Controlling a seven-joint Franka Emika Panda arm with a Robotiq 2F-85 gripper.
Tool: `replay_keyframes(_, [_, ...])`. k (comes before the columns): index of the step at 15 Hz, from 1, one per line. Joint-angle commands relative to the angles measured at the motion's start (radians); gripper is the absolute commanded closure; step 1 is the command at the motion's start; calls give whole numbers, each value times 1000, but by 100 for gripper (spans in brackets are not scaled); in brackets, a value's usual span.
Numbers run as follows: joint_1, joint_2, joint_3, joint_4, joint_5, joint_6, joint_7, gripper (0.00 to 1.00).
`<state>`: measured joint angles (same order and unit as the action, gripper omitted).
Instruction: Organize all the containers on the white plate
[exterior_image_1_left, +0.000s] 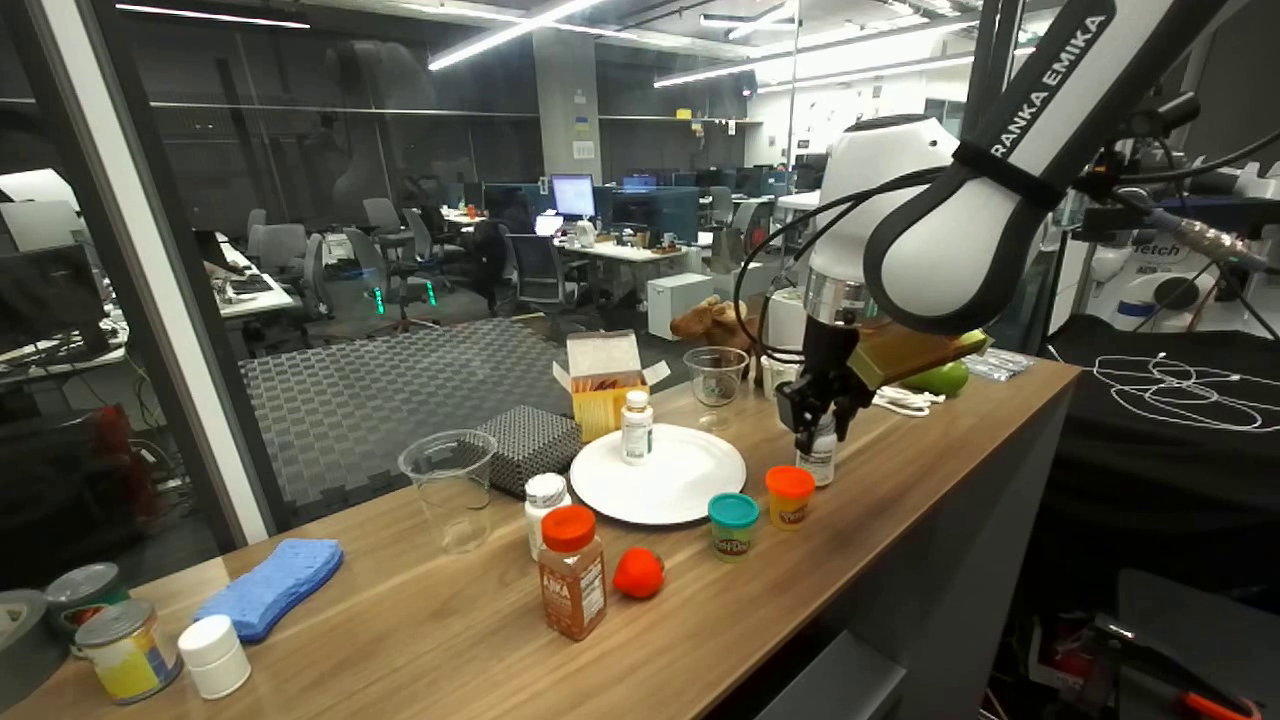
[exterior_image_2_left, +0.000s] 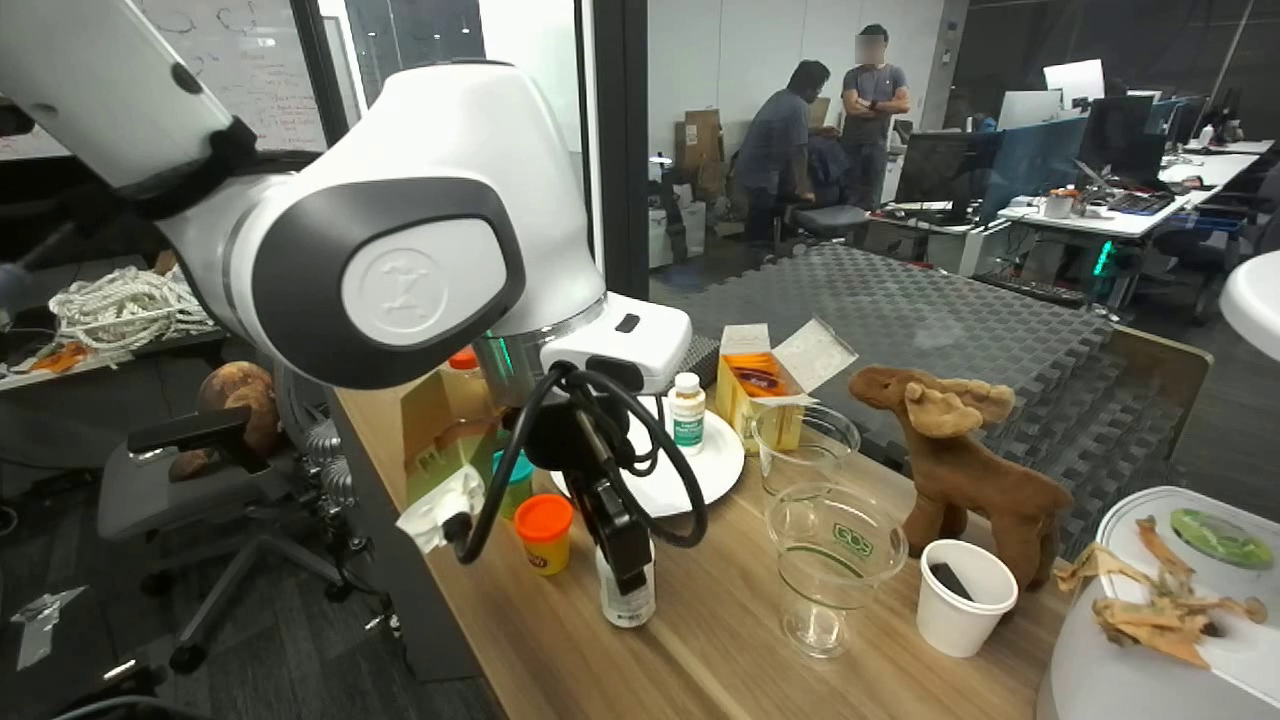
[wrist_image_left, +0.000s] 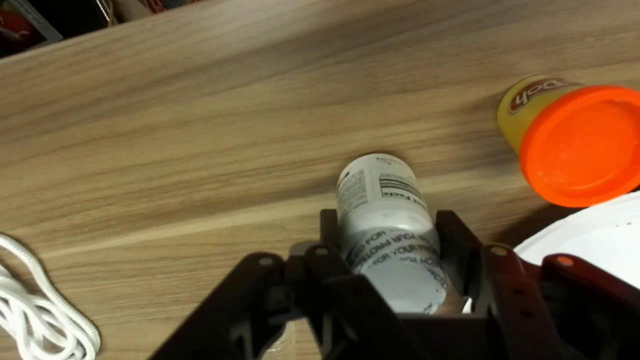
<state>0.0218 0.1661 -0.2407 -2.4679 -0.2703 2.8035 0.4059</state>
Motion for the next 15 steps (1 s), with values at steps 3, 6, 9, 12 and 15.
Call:
replay_keyframes(3, [5, -64, 56, 17, 37, -48, -20, 71])
replay_keyframes(6, [-1, -32, 125, 85, 124, -78, -87, 72])
replay_keyframes(9, [2, 21, 148, 175, 115, -76, -98, 73])
replay_keyframes(12, [-5, 106, 150, 281, 119, -40, -130, 74])
replay_keyframes(15, [-33, 187, 172, 378, 193, -70, -202, 73])
